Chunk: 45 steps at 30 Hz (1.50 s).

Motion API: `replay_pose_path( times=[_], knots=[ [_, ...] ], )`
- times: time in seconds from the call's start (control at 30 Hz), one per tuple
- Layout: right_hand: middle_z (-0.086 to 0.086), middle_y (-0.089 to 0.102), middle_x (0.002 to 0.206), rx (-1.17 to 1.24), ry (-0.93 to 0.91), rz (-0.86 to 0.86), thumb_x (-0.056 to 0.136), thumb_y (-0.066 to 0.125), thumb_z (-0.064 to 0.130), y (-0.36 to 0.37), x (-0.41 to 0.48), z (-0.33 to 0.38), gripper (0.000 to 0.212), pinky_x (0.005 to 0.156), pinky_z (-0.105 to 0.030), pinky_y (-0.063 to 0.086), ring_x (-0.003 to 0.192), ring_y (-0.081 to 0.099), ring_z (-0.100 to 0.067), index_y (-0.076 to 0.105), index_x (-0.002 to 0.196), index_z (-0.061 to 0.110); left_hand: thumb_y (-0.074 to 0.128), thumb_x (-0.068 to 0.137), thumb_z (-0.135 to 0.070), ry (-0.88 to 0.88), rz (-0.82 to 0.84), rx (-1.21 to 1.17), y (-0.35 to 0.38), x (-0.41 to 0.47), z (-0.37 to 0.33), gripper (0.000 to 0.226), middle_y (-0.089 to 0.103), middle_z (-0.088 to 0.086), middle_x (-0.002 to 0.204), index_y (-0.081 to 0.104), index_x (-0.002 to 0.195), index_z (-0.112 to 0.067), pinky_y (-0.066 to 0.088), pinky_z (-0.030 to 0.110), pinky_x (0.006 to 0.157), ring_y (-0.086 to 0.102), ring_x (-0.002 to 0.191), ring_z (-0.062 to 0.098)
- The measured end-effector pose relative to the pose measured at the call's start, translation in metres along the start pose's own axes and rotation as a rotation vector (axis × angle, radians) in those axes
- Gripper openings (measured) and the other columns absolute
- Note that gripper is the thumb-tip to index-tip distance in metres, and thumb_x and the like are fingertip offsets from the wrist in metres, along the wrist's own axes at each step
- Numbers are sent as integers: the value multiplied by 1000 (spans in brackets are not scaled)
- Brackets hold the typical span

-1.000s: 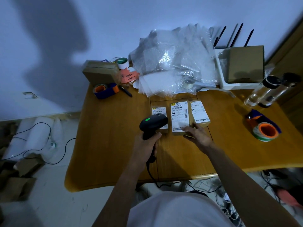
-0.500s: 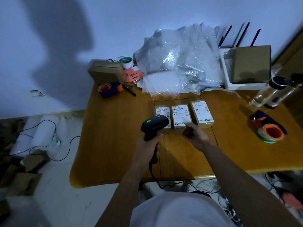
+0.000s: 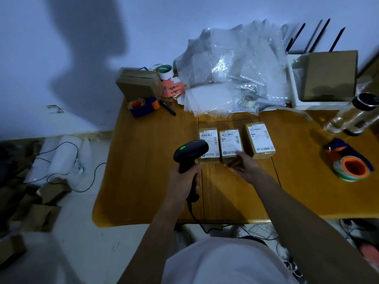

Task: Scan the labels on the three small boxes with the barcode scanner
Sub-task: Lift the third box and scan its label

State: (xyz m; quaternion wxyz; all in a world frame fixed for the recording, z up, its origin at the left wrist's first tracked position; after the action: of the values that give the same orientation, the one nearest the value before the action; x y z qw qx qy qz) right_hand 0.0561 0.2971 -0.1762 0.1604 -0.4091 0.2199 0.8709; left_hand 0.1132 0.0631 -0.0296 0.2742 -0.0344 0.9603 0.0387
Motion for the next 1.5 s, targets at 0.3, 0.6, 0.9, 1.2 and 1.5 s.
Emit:
replay_pose_path(
  times=[0.3, 0.6, 0.9, 1.2, 1.5],
  knots=[
    [-12, 69, 103, -225, -3, -15, 95, 64, 42, -4, 16, 4, 42, 84, -42, 55, 103, 68, -33, 54, 122, 12, 73, 91, -22, -23, -15, -2, -3, 3, 5, 19, 56, 3, 60, 63, 80, -11, 46, 25, 48, 50, 47, 13],
    [-18, 69, 119, -455, -73, -38, 96, 65, 35, -14, 21, 13, 45, 67, -33, 57, 93, 70, -27, 59, 128, 3, 74, 90, -21, -32, -49, 4, 0, 6, 3, 16, 56, 3, 61, 64, 82, -11, 46, 24, 48, 50, 47, 12],
    [-14, 67, 124, -538, -212, -128, 92, 72, 34, -20, 18, 27, 65, 63, -34, 59, 82, 73, -24, 43, 144, 7, 74, 90, -22, -25, -23, 39, 13, 12, 2, 17, 56, 3, 59, 64, 83, -11, 47, 23, 48, 50, 46, 13],
    [-11, 74, 101, -862, -591, -387, 97, 60, 23, -39, -11, 85, 24, 67, -40, 61, 76, 71, -25, 68, 113, 7, 73, 91, -24, -4, 19, 58, 28, 16, -6, 19, 56, 2, 60, 62, 82, -12, 46, 23, 50, 51, 48, 12],
    [-19, 57, 124, -1238, -831, -601, 91, 64, 24, -62, -25, 108, 37, 81, -45, 52, 117, 54, -36, 59, 122, 4, 73, 90, -22, -5, 37, 63, 38, 19, -6, 19, 56, 1, 59, 61, 80, -11, 47, 23, 49, 51, 46, 12]
  ],
)
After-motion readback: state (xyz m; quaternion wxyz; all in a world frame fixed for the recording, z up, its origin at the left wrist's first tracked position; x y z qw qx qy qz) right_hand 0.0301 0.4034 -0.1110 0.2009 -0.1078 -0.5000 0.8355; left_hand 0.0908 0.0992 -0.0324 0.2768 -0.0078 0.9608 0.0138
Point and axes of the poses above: each hand's wrist, its own x-axis towards the middle knuckle, its own y-axis out of the palm, z = x × y, the point moved 9 cm from there along x, towards the middle knuckle
